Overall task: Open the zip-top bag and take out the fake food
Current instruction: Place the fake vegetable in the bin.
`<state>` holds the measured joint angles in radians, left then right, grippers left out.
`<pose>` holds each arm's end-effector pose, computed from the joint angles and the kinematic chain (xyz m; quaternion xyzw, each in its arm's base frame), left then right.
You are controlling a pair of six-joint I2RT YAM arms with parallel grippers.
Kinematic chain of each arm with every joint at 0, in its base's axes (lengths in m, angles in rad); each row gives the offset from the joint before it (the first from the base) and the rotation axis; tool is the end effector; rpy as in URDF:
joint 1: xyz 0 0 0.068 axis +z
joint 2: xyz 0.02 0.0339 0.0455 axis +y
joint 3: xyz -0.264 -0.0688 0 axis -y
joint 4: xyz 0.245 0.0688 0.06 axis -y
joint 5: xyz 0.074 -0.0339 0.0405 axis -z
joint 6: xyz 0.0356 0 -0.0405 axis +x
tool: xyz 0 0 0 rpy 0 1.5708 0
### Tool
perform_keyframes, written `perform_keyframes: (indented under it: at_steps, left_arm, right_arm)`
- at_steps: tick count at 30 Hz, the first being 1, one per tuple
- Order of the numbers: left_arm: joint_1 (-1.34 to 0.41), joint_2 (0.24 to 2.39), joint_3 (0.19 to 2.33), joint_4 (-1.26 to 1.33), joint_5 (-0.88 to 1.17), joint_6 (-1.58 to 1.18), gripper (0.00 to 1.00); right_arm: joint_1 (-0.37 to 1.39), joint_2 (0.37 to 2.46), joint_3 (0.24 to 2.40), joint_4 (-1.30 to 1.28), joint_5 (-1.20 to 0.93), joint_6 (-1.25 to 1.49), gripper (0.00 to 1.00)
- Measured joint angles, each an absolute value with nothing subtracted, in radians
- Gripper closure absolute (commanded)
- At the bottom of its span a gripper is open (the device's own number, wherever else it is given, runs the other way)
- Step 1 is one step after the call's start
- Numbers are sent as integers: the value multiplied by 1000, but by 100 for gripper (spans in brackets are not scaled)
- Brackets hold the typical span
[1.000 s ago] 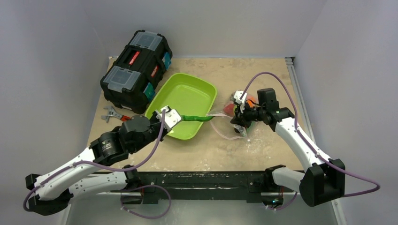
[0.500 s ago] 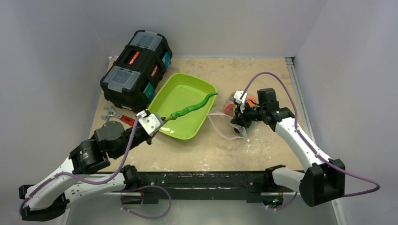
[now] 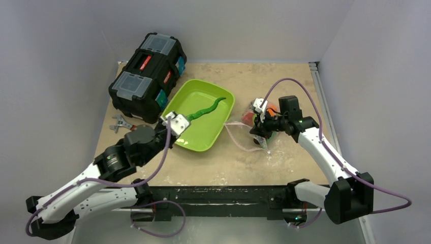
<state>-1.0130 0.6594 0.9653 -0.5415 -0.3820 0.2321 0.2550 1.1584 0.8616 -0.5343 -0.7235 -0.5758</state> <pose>0.0806 -0.1041 0.3812 0.3541 0.6949 -0.0935 0.6188 0.2204 0.0818 0.2667 -0.4690 0.7462 0.2717 0.3864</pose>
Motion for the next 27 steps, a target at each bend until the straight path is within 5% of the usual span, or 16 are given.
perform_keyframes:
  at_steps: [15, 21, 27]
  left_arm:
    - [-778, 947, 696, -221, -361, 86, 97]
    - [-715, 980, 656, -203, -408, -39, 27]
    - [-686, 977, 680, -263, -409, -187, 8]
  right_arm:
    - [255, 1158, 862, -536, -723, -576, 100]
    - [255, 1158, 862, -537, -723, -576, 100]
    - [255, 1158, 862, -537, -723, -576, 100]
